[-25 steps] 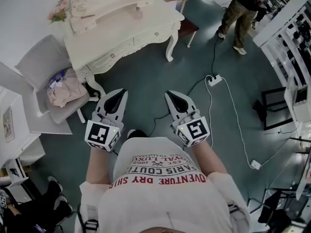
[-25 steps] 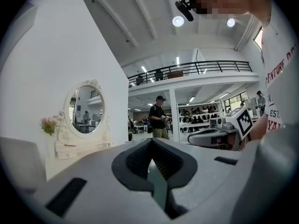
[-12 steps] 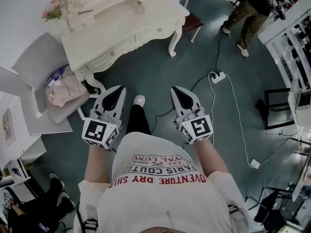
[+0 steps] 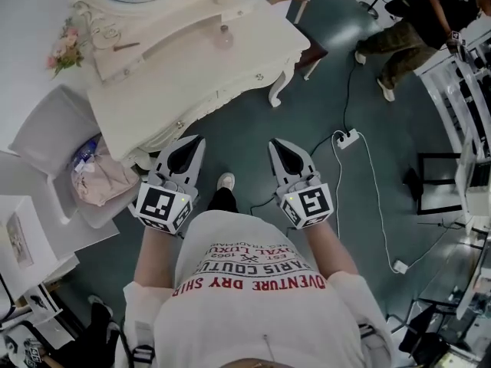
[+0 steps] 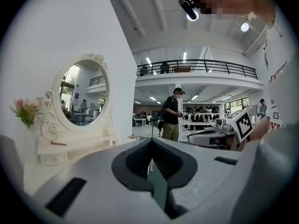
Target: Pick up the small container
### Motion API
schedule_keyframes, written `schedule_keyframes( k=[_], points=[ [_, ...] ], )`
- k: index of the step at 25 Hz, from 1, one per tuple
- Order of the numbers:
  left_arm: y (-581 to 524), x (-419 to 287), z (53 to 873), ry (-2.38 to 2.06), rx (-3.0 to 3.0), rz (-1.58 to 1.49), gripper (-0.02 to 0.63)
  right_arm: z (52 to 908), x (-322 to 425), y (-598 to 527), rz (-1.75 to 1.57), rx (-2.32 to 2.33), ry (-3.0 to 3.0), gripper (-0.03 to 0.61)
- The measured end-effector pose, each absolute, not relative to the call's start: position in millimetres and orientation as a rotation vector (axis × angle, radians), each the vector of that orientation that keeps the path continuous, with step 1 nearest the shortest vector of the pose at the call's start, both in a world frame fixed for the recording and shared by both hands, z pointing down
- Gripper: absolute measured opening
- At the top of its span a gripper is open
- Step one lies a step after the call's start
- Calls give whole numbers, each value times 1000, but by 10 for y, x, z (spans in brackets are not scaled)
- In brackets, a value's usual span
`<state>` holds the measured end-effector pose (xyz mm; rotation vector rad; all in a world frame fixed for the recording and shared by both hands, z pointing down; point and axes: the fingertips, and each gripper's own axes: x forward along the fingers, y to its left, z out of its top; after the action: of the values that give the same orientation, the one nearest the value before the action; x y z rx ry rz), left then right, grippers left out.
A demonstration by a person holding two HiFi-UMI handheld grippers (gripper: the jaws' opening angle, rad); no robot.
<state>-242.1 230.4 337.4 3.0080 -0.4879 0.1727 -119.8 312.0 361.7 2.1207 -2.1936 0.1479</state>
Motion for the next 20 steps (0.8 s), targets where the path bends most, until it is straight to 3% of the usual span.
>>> schedule_keyframes(
  k=[8, 20],
  points=[
    [1007, -1777, 3221, -391, 3059, 172, 6, 3505, -661, 1755, 137, 2182, -2148, -2],
    [39, -1009, 3567, -489, 3033, 269, 6, 3652, 72, 610, 128, 2071, -2227, -2]
  ],
)
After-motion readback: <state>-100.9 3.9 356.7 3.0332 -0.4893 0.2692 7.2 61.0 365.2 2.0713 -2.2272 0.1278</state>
